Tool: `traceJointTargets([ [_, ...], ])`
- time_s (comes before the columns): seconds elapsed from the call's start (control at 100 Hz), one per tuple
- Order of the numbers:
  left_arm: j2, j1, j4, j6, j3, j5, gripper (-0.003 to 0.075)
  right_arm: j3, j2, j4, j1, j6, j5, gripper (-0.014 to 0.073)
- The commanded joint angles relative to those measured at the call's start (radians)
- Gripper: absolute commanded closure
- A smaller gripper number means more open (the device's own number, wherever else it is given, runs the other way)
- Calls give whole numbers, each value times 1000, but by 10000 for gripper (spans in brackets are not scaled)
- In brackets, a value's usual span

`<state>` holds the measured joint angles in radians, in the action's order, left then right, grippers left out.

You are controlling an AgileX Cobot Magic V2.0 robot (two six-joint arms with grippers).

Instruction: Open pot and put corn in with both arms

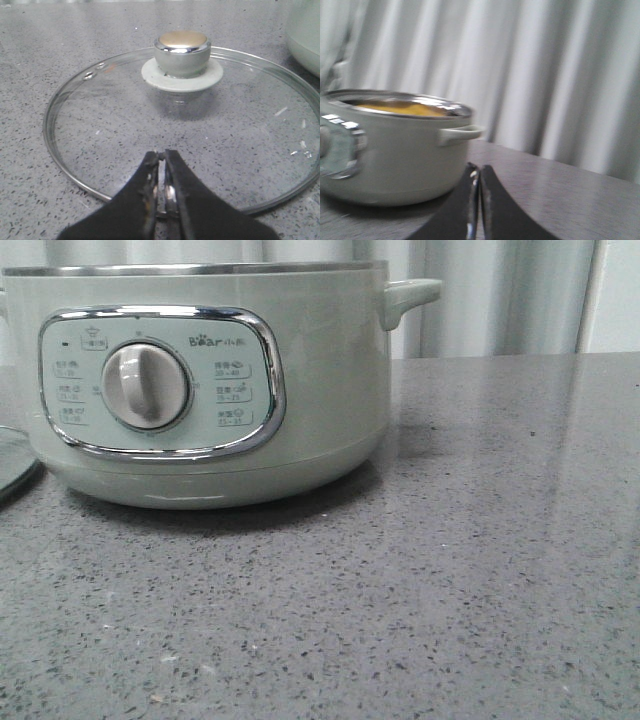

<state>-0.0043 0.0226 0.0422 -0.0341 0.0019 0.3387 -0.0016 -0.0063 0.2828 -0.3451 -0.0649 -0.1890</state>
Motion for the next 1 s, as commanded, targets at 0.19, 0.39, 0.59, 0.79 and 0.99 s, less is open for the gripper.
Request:
traceJointTargets([
  [0.19, -34, 0, 1, -13, 7, -30, 741, 33, 10, -75, 345, -82, -195, 650],
  [0.39, -34, 0, 1, -13, 7, -30, 741, 33, -24, -249, 411, 91, 69, 650],
  [0.59, -34, 0, 1, -13, 7, -30, 741, 33, -24, -349, 411, 210, 258, 650],
  [0.79, -34, 0, 1, -13, 7, -30, 741, 33, -24, -349, 411, 210, 415, 650],
  [0.99, -34, 0, 1, -13, 7, -30, 741, 33, -24, -349, 411, 210, 491, 650],
])
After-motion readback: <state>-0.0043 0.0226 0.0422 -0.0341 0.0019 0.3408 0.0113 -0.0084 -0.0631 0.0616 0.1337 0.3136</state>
